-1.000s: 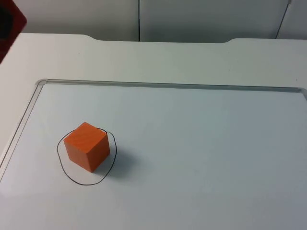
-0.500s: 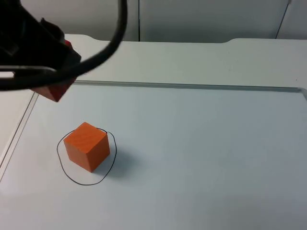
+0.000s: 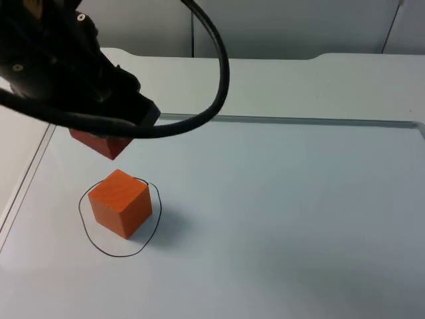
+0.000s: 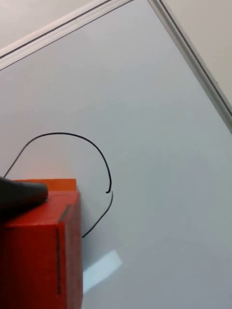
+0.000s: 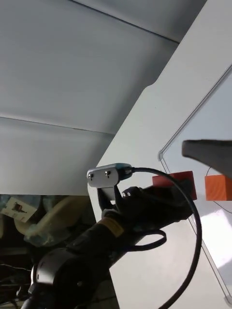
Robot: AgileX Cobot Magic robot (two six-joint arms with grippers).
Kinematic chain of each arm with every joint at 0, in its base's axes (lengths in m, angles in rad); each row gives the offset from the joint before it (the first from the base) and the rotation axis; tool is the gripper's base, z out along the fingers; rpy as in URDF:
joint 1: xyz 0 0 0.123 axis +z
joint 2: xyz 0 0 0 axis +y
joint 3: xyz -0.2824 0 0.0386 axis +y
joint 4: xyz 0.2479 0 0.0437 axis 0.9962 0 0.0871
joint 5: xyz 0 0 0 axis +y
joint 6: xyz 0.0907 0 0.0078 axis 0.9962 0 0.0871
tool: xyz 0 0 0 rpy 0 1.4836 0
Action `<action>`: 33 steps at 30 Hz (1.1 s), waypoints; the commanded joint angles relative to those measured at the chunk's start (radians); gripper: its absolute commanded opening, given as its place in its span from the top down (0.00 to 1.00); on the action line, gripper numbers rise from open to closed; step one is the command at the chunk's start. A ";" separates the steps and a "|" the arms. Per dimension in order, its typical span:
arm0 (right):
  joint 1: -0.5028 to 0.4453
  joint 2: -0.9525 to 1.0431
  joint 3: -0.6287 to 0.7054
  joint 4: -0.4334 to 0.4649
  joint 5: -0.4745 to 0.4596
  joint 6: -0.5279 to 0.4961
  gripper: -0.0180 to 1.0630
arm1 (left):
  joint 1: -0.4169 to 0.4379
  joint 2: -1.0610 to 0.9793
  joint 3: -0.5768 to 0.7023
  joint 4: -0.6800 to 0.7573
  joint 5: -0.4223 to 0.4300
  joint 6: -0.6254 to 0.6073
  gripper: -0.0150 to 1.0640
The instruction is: Pick up one cube with the left hand and another cube with the right hand. First place the cube in the right hand at the target position, then stack the cube in the left hand on top.
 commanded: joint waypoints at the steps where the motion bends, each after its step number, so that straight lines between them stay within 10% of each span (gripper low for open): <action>1: 0.005 -0.005 0.006 -0.007 -0.014 0.004 0.25 | -0.007 0.018 -0.016 -0.008 0.018 0.004 0.99; 33: 0.005 -0.005 0.006 -0.024 -0.007 0.004 0.26 | 0.043 0.170 -0.016 -0.180 -0.063 0.158 0.99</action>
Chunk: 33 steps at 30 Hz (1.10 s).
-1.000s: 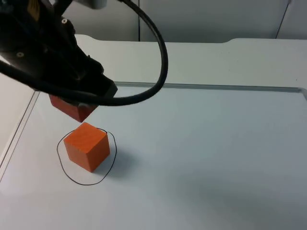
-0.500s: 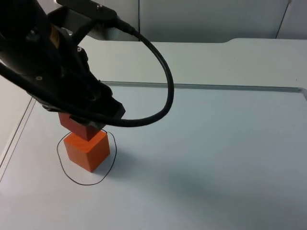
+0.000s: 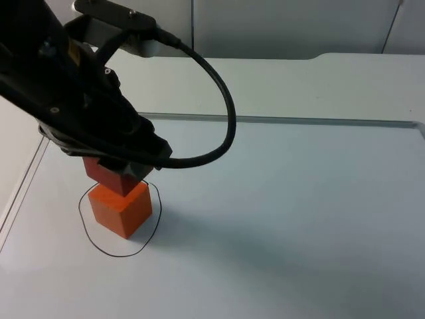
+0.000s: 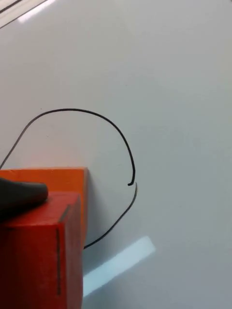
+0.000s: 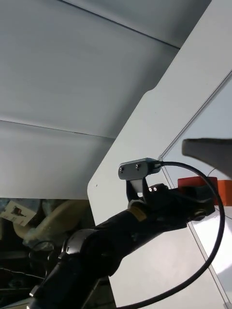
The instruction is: Pick up one cube with the left hand and another cube with the right hand. First place the cube in the right hand at the target position, then stack the cube in the left hand on top.
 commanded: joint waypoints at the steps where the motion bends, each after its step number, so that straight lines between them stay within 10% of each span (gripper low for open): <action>1: 0.005 -0.005 0.006 -0.004 -0.007 0.002 0.26 | 0.002 0.021 -0.011 -0.028 -0.015 0.024 0.99; 33: 0.005 -0.005 0.006 -0.006 0.014 0.002 0.26 | 0.002 0.100 -0.009 -0.049 -0.025 0.020 0.99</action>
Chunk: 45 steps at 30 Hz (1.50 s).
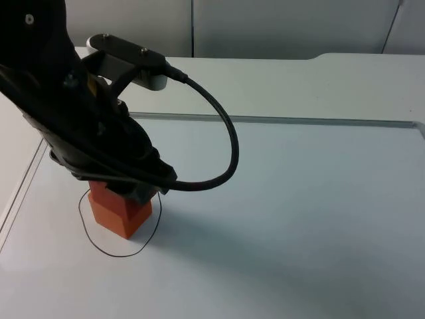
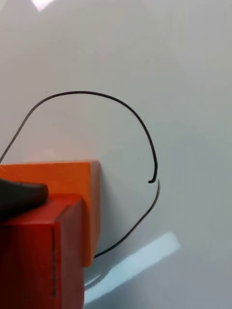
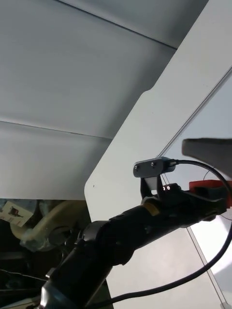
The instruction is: Pick up one cube with the left hand and another cube with the right hand. First place the cube in the right hand at the target position, then stack the cube in the left hand on top.
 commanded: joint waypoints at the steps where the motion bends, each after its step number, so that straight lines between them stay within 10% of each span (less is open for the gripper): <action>1: 0.005 -0.005 0.006 -0.006 0.005 0.002 0.26 | 0.002 0.005 -0.004 -0.013 -0.011 -0.005 0.99; 45: 0.005 -0.005 0.006 0.005 0.022 0.002 0.26 | 0.002 0.005 -0.004 0.017 -0.011 -0.009 0.89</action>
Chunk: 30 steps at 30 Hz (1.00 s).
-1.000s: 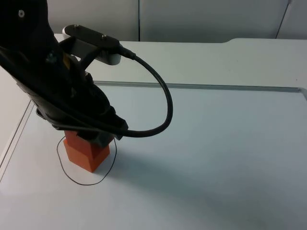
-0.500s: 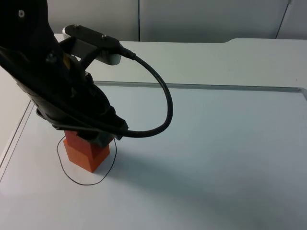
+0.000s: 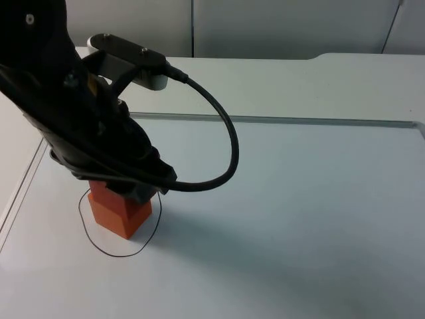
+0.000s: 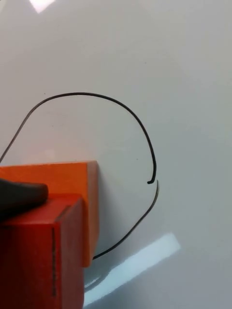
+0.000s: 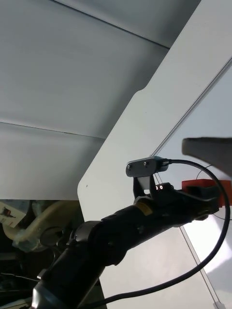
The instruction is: Pick up one cube with the left hand and another cube with the right hand. First place the cube in the right hand at the target position, then stack the cube in the left hand on top.
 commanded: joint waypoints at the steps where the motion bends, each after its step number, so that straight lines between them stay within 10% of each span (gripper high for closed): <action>1: 0.005 -0.005 0.006 0.001 0.002 0.002 0.26 | 0.002 0.005 -0.004 0.006 -0.011 -0.007 0.83; 10: 0.005 -0.005 0.006 0.001 0.002 0.002 0.26 | 0.002 0.005 -0.004 0.015 -0.011 -0.007 0.28; 30: 0.005 -0.005 0.006 0.013 -0.012 0.002 0.26 | 0.002 -0.224 -0.015 0.056 0.070 -0.007 0.27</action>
